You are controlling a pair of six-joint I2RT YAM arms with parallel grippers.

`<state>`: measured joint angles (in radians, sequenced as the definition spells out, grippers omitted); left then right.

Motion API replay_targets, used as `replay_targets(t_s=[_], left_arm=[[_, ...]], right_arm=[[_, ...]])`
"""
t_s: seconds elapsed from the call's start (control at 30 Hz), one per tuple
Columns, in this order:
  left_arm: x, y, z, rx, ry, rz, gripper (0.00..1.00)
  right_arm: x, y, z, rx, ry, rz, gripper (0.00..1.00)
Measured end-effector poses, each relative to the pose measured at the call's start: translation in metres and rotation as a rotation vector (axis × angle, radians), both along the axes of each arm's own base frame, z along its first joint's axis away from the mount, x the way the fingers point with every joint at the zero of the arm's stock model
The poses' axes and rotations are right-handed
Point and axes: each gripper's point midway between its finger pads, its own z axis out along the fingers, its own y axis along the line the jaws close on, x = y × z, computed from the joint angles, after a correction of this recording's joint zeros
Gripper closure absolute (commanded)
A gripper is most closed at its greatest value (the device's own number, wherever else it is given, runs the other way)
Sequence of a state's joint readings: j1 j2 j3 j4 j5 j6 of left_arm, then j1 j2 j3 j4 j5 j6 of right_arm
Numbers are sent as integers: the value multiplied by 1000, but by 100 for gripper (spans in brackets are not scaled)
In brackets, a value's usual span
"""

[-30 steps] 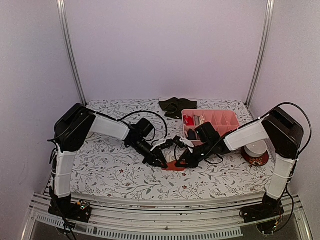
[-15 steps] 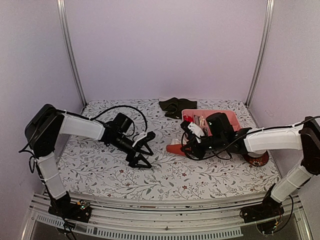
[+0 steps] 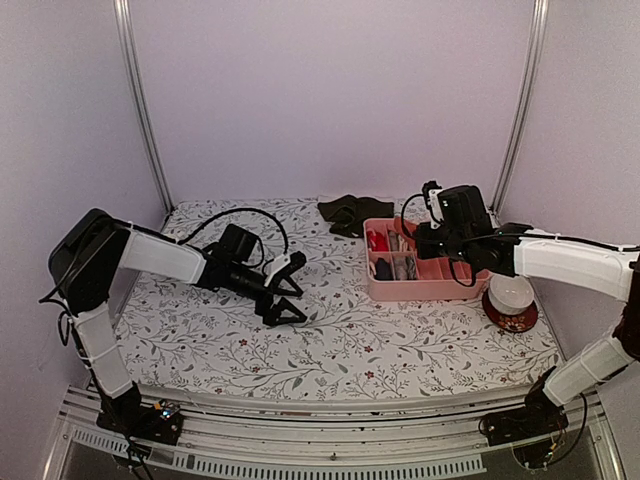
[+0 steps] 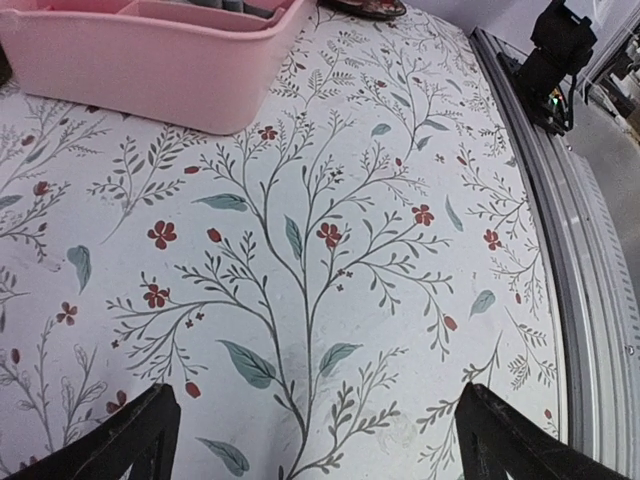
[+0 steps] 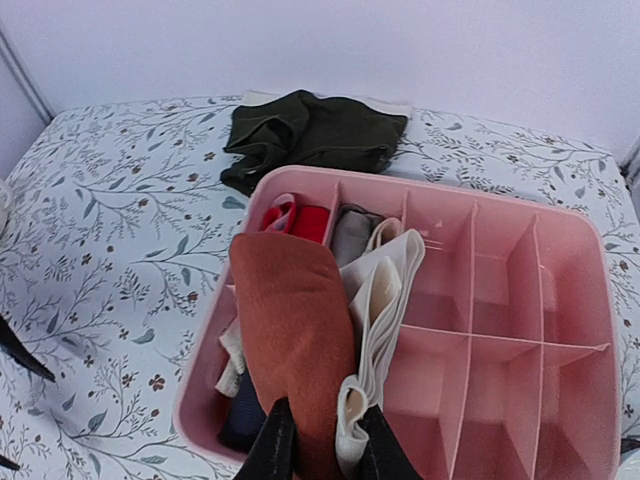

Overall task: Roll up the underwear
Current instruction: Place the underwear in the storage box.

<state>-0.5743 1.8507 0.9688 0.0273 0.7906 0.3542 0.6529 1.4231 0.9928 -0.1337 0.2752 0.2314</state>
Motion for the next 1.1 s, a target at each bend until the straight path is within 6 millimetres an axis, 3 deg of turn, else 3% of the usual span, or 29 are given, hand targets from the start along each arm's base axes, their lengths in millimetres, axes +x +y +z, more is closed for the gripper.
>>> replay_targets(t_s=[0.2, 0.4, 0.57, 1.1], left_arm=[[5, 1, 0, 2, -5, 22, 2], [7, 1, 0, 3, -10, 29, 2], [8, 1, 0, 5, -9, 33, 2], [9, 1, 0, 7, -7, 38, 2]], right_arm=[[34, -35, -6, -8, 22, -190, 98], [71, -62, -42, -42, 93, -303, 98], [88, -63, -67, -76, 139, -322, 98], [118, -51, -99, -82, 180, -340, 98]])
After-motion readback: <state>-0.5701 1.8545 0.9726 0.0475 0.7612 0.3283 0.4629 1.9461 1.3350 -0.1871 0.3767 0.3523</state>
